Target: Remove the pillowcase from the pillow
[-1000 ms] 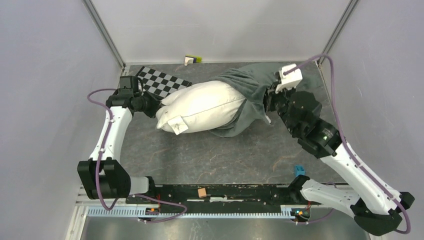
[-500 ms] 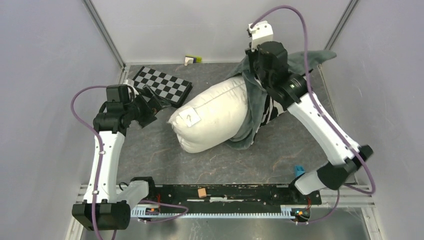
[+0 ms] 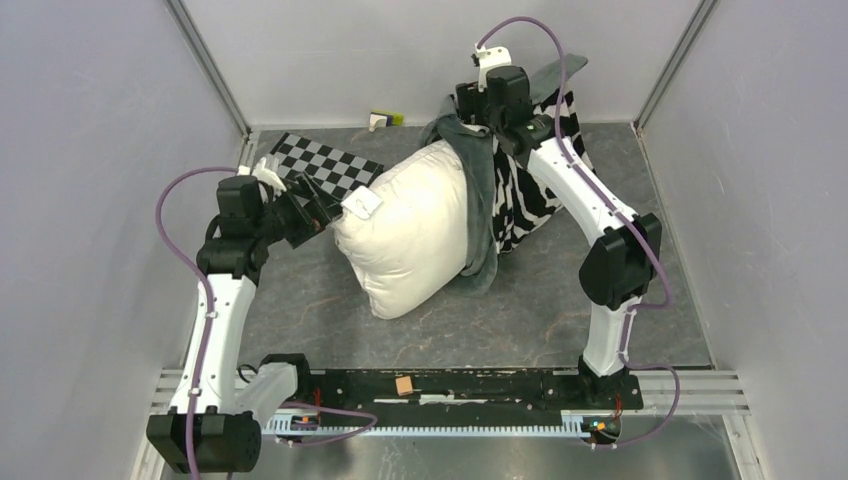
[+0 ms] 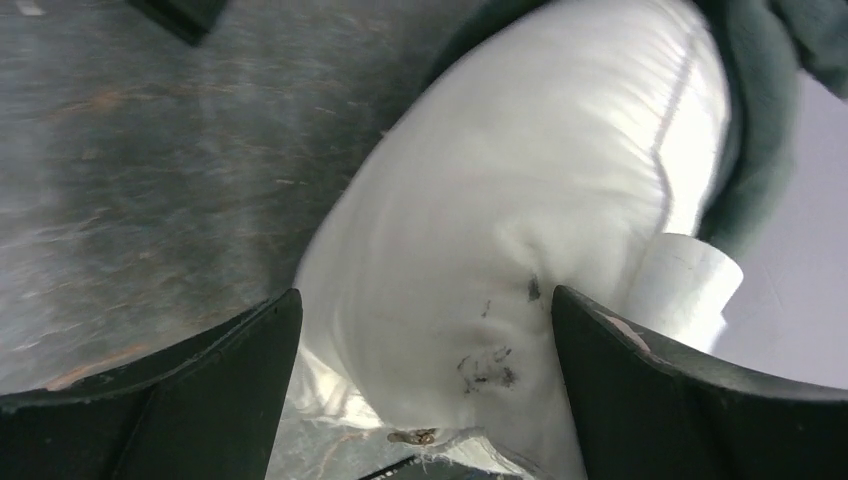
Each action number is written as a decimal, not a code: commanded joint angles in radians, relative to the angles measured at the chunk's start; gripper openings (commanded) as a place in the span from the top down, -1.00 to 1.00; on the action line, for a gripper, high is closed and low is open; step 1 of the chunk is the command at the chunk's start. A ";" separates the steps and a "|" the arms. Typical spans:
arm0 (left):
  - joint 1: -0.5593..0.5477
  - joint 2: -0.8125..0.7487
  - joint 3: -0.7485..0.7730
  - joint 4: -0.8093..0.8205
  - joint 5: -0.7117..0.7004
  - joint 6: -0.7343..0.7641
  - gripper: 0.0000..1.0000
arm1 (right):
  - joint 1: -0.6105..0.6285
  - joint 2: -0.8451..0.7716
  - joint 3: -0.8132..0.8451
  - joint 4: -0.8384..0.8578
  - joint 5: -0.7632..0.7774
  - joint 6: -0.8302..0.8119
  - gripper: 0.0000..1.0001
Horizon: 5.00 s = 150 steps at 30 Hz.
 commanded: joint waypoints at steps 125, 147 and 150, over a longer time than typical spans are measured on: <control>0.427 0.039 -0.279 0.106 -0.006 -0.018 0.95 | -0.297 -1.085 -1.166 0.324 -0.800 0.183 -0.95; 0.426 0.028 -0.300 0.124 0.008 -0.032 0.95 | -0.315 -1.092 -1.130 0.211 -0.218 0.331 -0.95; 0.427 0.023 -0.303 0.127 0.009 -0.035 0.95 | -0.392 -1.120 -1.247 0.278 -0.306 0.396 -0.95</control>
